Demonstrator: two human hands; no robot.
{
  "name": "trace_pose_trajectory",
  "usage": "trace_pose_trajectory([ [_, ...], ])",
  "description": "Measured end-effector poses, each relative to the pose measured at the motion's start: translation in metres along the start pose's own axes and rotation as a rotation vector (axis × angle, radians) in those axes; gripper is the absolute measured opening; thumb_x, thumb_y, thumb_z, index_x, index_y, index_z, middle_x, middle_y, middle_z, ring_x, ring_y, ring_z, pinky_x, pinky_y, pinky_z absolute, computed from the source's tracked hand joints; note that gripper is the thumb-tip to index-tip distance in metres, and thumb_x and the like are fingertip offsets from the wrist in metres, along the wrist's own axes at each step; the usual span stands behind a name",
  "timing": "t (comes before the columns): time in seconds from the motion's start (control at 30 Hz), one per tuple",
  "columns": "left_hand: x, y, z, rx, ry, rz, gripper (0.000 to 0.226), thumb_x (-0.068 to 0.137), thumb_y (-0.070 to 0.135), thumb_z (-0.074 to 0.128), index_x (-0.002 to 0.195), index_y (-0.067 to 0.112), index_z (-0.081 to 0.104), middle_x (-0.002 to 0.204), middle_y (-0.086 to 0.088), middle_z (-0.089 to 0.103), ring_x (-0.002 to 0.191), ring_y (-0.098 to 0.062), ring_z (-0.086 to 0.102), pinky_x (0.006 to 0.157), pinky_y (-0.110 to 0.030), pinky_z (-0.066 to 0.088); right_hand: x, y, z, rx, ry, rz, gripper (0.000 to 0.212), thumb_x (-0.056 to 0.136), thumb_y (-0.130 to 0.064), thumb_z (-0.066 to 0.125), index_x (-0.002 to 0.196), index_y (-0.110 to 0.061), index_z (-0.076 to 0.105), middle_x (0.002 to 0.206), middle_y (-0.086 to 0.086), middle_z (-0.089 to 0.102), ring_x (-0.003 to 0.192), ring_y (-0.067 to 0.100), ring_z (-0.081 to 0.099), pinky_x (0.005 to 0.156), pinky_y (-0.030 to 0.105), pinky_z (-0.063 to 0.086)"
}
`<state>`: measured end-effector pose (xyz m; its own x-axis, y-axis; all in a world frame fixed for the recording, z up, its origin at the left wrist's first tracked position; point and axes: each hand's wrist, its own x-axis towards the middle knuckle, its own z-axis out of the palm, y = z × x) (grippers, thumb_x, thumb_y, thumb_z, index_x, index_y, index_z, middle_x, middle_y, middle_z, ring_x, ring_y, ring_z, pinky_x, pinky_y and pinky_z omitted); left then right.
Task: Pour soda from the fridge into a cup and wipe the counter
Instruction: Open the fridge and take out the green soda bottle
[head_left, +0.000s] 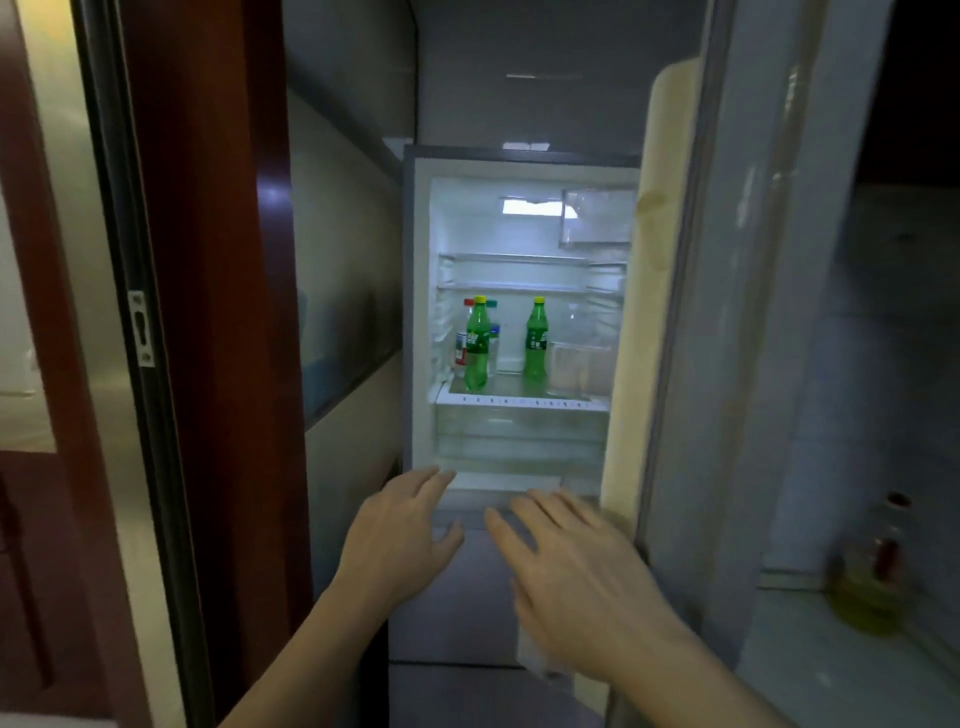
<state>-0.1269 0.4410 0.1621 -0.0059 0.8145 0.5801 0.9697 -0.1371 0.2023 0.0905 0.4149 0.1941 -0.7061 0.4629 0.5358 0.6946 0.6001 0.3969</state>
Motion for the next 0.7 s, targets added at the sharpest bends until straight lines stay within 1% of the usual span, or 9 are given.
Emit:
trace_pose_trajectory([
  [0.07, 0.006, 0.003, 0.002, 0.018, -0.007, -0.006, 0.063, 0.091, 0.050, 0.053, 0.148, 0.024, 0.041, 0.150, 0.003, 0.045, 0.135, -0.015, 0.044, 0.105, -0.033, 0.040, 0.000, 0.008, 0.013, 0.011, -0.021, 0.072, 0.061, 0.068, -0.038, 0.064, 0.125, -0.016, 0.064, 0.115, 0.009, 0.066, 0.112, 0.030, 0.059, 0.097, 0.039, 0.048],
  [0.17, 0.017, 0.004, 0.006, 0.048, -0.033, -0.007, 0.062, 0.092, 0.050, 0.051, 0.148, 0.026, 0.039, 0.150, 0.005, 0.044, 0.134, -0.016, 0.043, 0.103, -0.032, 0.042, 0.003, 0.018, 0.034, 0.035, -0.065, 0.150, 0.059, 0.076, -0.042, 0.045, 0.124, -0.017, 0.065, 0.119, 0.010, 0.066, 0.116, 0.029, 0.060, 0.097, 0.040, 0.050],
  [0.2, 0.022, 0.003, 0.009, 0.057, -0.041, -0.007, 0.062, 0.092, 0.051, 0.051, 0.148, 0.026, 0.039, 0.150, 0.005, 0.044, 0.134, -0.016, 0.044, 0.103, -0.032, 0.042, 0.005, 0.022, 0.041, 0.040, -0.076, 0.168, 0.058, 0.077, -0.044, 0.043, 0.124, -0.017, 0.066, 0.120, 0.010, 0.066, 0.115, 0.029, 0.061, 0.097, 0.040, 0.050],
  [0.3, 0.038, -0.001, 0.018, 0.057, -0.043, -0.006, 0.062, 0.092, 0.050, 0.052, 0.148, 0.026, 0.040, 0.150, 0.004, 0.045, 0.135, -0.017, 0.043, 0.104, -0.034, 0.041, 0.013, 0.033, 0.058, 0.059, -0.082, 0.200, 0.056, 0.077, -0.047, 0.053, 0.124, -0.021, 0.065, 0.120, 0.007, 0.066, 0.112, 0.026, 0.063, 0.092, 0.039, 0.053],
  [0.37, 0.051, -0.005, 0.025, 0.044, -0.041, 0.002, 0.061, 0.093, 0.050, 0.050, 0.148, 0.025, 0.039, 0.150, 0.004, 0.045, 0.135, -0.016, 0.043, 0.106, -0.034, 0.040, 0.023, 0.042, 0.070, 0.073, -0.085, 0.218, 0.058, 0.074, -0.048, 0.060, 0.126, -0.021, 0.064, 0.120, 0.006, 0.066, 0.110, 0.025, 0.064, 0.089, 0.038, 0.055],
  [0.43, 0.067, -0.011, 0.034, 0.029, -0.037, 0.011, 0.062, 0.093, 0.052, 0.048, 0.148, 0.025, 0.039, 0.149, 0.004, 0.046, 0.134, -0.016, 0.044, 0.106, -0.033, 0.040, 0.037, 0.053, 0.083, 0.074, -0.091, 0.240, 0.060, 0.075, -0.048, 0.060, 0.128, -0.021, 0.062, 0.120, 0.006, 0.065, 0.109, 0.025, 0.064, 0.087, 0.039, 0.055],
  [0.53, 0.097, -0.022, 0.049, 0.021, -0.024, 0.025, 0.069, 0.087, 0.058, 0.037, 0.147, 0.025, 0.041, 0.147, 0.004, 0.049, 0.132, -0.017, 0.046, 0.105, -0.035, 0.042, 0.061, 0.070, 0.106, 0.074, -0.108, 0.261, 0.061, 0.078, -0.049, 0.055, 0.132, -0.021, 0.057, 0.123, 0.007, 0.064, 0.112, 0.026, 0.062, 0.089, 0.041, 0.056],
  [0.6, 0.121, -0.029, 0.061, 0.001, -0.039, 0.033, 0.064, 0.091, 0.056, 0.042, 0.148, 0.027, 0.038, 0.149, 0.006, 0.046, 0.134, -0.016, 0.043, 0.107, -0.035, 0.039, 0.078, 0.080, 0.122, 0.059, -0.108, 0.266, 0.061, 0.079, -0.049, 0.054, 0.134, -0.021, 0.056, 0.124, 0.006, 0.063, 0.112, 0.025, 0.062, 0.091, 0.040, 0.055],
  [0.7, 0.159, -0.037, 0.079, -0.020, -0.046, 0.037, 0.063, 0.093, 0.053, 0.046, 0.150, 0.030, 0.034, 0.151, 0.008, 0.042, 0.136, -0.015, 0.039, 0.110, -0.037, 0.036, 0.102, 0.097, 0.142, 0.044, -0.127, 0.281, 0.065, 0.079, -0.049, 0.064, 0.136, -0.022, 0.053, 0.127, 0.005, 0.062, 0.115, 0.024, 0.060, 0.095, 0.039, 0.052],
])
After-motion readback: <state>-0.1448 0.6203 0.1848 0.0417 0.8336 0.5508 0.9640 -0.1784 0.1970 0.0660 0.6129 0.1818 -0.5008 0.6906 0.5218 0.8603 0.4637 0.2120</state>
